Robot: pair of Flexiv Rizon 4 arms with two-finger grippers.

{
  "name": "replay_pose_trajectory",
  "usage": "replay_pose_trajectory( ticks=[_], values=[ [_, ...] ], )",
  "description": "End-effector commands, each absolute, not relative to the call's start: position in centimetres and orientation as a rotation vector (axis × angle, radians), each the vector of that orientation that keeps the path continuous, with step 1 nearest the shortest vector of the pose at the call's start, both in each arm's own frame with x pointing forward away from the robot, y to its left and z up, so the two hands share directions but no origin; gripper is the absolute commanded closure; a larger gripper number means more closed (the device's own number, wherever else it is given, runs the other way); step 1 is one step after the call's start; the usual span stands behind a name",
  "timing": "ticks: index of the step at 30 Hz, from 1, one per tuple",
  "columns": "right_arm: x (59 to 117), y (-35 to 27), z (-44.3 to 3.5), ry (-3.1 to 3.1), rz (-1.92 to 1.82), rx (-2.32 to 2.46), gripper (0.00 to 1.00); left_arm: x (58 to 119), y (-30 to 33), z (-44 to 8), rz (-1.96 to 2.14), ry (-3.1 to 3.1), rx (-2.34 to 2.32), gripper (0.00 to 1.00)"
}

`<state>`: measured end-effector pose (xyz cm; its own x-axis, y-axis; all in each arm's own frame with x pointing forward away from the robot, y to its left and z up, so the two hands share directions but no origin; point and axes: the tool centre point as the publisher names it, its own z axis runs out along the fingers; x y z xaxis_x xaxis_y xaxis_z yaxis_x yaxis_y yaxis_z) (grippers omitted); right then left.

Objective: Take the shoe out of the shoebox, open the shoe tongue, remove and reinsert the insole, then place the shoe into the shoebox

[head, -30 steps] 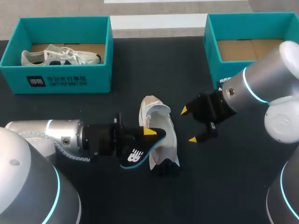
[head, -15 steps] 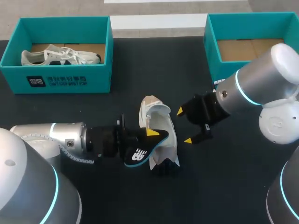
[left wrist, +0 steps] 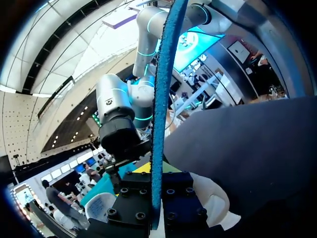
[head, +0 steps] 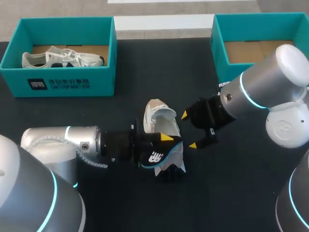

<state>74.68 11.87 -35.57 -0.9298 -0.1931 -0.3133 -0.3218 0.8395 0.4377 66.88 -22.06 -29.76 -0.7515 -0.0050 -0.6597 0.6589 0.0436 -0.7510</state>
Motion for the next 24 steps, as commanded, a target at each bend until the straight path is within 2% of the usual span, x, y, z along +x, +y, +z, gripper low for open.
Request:
replay_pose_trajectory(
  ticks=[1, 24],
  values=[
    [74.6, 11.9, -35.7, 2.760, 0.724, -0.394, 0.00, 67.3, -22.8, -30.7, -1.757, 1.853, 0.653, 1.00],
    [74.6, 11.9, -35.7, 2.760, 0.724, -0.394, 0.00, 70.2, -22.8, -34.4, -1.679, 1.926, 0.617, 1.00]
  ],
)
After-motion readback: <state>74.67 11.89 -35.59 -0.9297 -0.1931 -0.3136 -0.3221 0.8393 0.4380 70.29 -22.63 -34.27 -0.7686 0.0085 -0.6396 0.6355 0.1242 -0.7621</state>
